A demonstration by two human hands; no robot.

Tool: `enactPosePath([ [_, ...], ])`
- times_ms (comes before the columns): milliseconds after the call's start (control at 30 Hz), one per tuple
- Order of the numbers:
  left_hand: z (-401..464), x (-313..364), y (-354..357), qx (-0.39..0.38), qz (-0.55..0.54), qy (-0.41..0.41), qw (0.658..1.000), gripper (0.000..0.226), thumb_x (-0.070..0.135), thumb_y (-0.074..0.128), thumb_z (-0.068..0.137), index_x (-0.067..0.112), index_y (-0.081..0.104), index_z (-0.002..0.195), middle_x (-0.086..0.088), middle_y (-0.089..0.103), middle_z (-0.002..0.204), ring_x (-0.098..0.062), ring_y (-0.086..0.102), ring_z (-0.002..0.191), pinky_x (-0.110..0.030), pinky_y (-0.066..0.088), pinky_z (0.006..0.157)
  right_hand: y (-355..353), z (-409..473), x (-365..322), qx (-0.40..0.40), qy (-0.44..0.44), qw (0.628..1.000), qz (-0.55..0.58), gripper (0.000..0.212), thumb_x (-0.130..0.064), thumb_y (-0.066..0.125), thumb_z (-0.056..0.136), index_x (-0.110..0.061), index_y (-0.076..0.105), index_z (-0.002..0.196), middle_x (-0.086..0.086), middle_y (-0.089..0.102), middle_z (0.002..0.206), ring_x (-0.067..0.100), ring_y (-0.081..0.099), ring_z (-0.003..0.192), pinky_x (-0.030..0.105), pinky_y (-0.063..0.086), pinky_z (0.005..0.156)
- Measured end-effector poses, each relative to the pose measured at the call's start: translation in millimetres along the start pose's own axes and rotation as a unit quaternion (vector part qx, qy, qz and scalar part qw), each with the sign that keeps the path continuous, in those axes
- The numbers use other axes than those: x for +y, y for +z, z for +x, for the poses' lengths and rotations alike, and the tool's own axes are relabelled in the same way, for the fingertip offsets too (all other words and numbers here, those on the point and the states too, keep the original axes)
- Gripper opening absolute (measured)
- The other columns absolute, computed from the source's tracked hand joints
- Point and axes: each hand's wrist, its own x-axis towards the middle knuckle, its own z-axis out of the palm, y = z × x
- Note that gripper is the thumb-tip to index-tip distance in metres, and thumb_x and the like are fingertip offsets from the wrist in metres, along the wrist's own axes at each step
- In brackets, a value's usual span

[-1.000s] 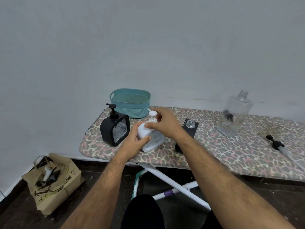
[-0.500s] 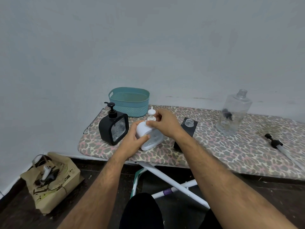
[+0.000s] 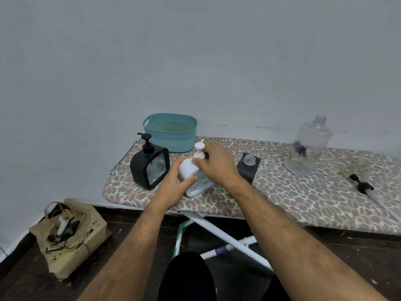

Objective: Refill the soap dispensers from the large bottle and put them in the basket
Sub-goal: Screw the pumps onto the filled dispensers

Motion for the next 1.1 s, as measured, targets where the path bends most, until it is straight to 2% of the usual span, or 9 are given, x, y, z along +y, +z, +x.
enactPosePath([
  [67, -0.8, -0.5, 1.2, 0.011, 0.003, 0.0, 1.0, 0.065, 0.05, 0.073, 0.074, 0.036, 0.047, 0.131, 0.006, 0.057, 0.125, -0.013, 0.061, 0.112, -0.042, 0.053, 0.096, 3.3, -1.5, -2.3, 0.014, 0.014, 1.0, -0.021, 0.03, -0.041, 0.06, 0.089, -0.017, 0.064, 0.106, 0.0, 0.062, 0.101, 0.022, 0.056, 0.099, 0.042, 0.044, 0.087],
  [200, -1.6, 1.6, 4.5, 0.028, 0.004, 0.001, 1.0, 0.057, 0.042, 0.073, 0.078, 0.034, 0.049, 0.129, 0.006, 0.06, 0.121, -0.011, 0.063, 0.107, -0.041, 0.055, 0.093, 6.4, -3.0, -7.5, 0.04, 0.035, 0.997, -0.05, 0.032, -0.045, 0.057, 0.09, -0.019, 0.065, 0.106, -0.002, 0.063, 0.103, 0.022, 0.057, 0.102, 0.044, 0.041, 0.091],
  [500, -5.3, 6.5, 8.8, 0.058, 0.013, -0.01, 0.998, 0.071, 0.057, 0.072, 0.069, 0.031, 0.048, 0.131, 0.005, 0.061, 0.118, -0.011, 0.065, 0.102, -0.037, 0.057, 0.087, 10.0, -3.7, -20.9, 0.046, 0.086, 0.992, -0.079, 0.035, -0.043, 0.055, 0.093, -0.014, 0.064, 0.111, 0.002, 0.063, 0.11, 0.024, 0.057, 0.107, 0.048, 0.039, 0.099],
  [567, -5.4, 6.3, 8.7, 0.059, 0.02, -0.017, 0.998, 0.071, 0.052, 0.075, 0.072, 0.03, 0.047, 0.134, 0.002, 0.06, 0.121, -0.013, 0.064, 0.104, -0.034, 0.059, 0.083, 8.0, -1.6, -19.4, 0.024, 0.088, 0.994, -0.053, 0.033, -0.042, 0.057, 0.092, -0.014, 0.065, 0.109, 0.002, 0.064, 0.108, 0.024, 0.059, 0.103, 0.047, 0.043, 0.095],
  [667, -6.6, 7.0, 9.7, 0.062, 0.033, -0.016, 0.997, 0.062, 0.031, 0.076, 0.083, 0.028, 0.044, 0.137, 0.002, 0.058, 0.124, -0.012, 0.062, 0.106, -0.021, 0.056, 0.074, 2.4, 2.1, -14.0, -0.018, 0.083, 0.996, 0.017, 0.025, -0.037, 0.062, 0.09, -0.015, 0.067, 0.101, 0.002, 0.066, 0.098, 0.023, 0.062, 0.091, 0.039, 0.049, 0.081],
  [833, -12.8, 19.9, 10.8, 0.107, 0.049, -0.008, 0.993, 0.051, 0.025, 0.074, 0.087, 0.03, 0.046, 0.13, 0.014, 0.057, 0.115, 0.0, 0.059, 0.1, -0.012, 0.048, 0.074, -8.3, 3.2, -11.2, -0.055, 0.059, 0.994, 0.072, 0.018, -0.028, 0.066, 0.087, -0.013, 0.07, 0.096, -0.007, 0.055, 0.071, 0.014, 0.052, 0.068, 0.031, 0.037, 0.064],
  [933, -15.1, 23.9, 8.8, 0.119, 0.042, -0.01, 0.992, 0.051, 0.023, 0.075, 0.086, 0.035, 0.044, 0.125, 0.02, 0.053, 0.114, -0.001, 0.057, 0.102, -0.016, 0.047, 0.078, -9.4, 3.4, -9.9, -0.069, 0.057, 0.993, 0.074, 0.018, -0.027, 0.066, 0.087, -0.013, 0.072, 0.096, -0.003, 0.058, 0.07, 0.014, 0.05, 0.064, 0.03, 0.036, 0.061],
  [1033, -16.7, 27.7, 9.3, 0.11, 0.055, -0.016, 0.992, 0.056, 0.021, 0.077, 0.084, 0.035, 0.043, 0.126, 0.02, 0.053, 0.114, 0.001, 0.055, 0.102, -0.011, 0.044, 0.073, -13.2, 0.0, -9.4, -0.065, 0.052, 0.993, 0.082, 0.016, -0.022, 0.064, 0.088, -0.01, 0.072, 0.095, 0.003, 0.063, 0.076, 0.02, 0.054, 0.069, 0.033, 0.041, 0.064],
  [1100, -17.8, 29.1, 10.1, 0.121, 0.068, -0.016, 0.99, 0.063, 0.024, 0.079, 0.081, 0.029, 0.045, 0.133, 0.014, 0.053, 0.12, -0.002, 0.054, 0.106, -0.013, 0.042, 0.082, -19.1, -3.8, -10.0, -0.053, 0.052, 0.993, 0.091, 0.017, -0.019, 0.064, 0.087, -0.005, 0.071, 0.093, 0.011, 0.067, 0.079, 0.027, 0.058, 0.073, 0.04, 0.046, 0.069],
])
